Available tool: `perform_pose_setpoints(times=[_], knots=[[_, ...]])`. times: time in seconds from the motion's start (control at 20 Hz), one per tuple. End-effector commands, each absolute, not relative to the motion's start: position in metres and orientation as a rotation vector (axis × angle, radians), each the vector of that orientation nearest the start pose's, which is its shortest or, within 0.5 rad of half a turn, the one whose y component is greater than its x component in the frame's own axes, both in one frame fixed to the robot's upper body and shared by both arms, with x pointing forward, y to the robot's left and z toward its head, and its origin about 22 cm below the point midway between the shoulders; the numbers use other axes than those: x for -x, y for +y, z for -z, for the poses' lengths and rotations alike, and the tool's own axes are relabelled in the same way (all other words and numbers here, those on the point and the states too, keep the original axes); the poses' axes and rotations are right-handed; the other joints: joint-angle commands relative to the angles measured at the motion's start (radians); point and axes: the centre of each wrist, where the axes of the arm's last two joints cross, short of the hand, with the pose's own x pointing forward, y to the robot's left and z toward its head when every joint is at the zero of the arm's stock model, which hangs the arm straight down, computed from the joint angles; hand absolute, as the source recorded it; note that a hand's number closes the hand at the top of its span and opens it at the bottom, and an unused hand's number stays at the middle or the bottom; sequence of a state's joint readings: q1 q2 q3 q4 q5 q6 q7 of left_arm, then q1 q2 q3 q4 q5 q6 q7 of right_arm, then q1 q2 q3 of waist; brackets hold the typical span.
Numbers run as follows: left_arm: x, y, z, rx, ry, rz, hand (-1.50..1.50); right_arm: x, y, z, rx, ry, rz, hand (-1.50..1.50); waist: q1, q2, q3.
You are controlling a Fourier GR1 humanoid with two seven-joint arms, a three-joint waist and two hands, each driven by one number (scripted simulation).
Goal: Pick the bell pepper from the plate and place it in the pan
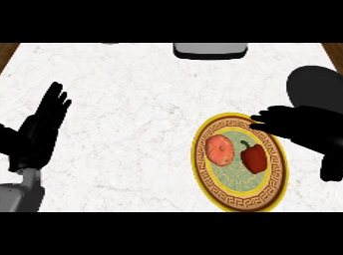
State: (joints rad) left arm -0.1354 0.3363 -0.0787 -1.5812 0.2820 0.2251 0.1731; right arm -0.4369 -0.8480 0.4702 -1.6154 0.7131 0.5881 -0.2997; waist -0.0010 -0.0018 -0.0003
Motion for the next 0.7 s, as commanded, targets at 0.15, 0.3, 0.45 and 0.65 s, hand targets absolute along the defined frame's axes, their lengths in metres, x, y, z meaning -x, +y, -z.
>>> perform_pose_setpoints(times=[0.15,0.3,0.45,0.65], knots=[[-0.269,0.269,-0.065,-0.098,-1.508,-0.030,0.00,-0.263,-0.254,-0.128,0.573,-1.199,-2.085,-1.50,-0.003,-0.001,0.000],[-0.276,0.276,-0.061,-0.096,-1.506,-0.056,0.00,-0.268,-0.228,-0.133,0.547,-1.234,-2.048,-1.50,0.002,0.001,0.000],[-0.296,0.288,-0.089,-0.094,-1.521,-0.056,0.00,-0.259,-0.219,-0.123,0.513,-1.243,-2.071,-1.50,0.000,0.002,0.000],[-0.281,0.280,-0.038,-0.075,-1.509,-0.025,0.00,-0.264,-0.225,-0.111,0.583,-1.142,-2.100,-1.50,0.001,0.003,0.000]])
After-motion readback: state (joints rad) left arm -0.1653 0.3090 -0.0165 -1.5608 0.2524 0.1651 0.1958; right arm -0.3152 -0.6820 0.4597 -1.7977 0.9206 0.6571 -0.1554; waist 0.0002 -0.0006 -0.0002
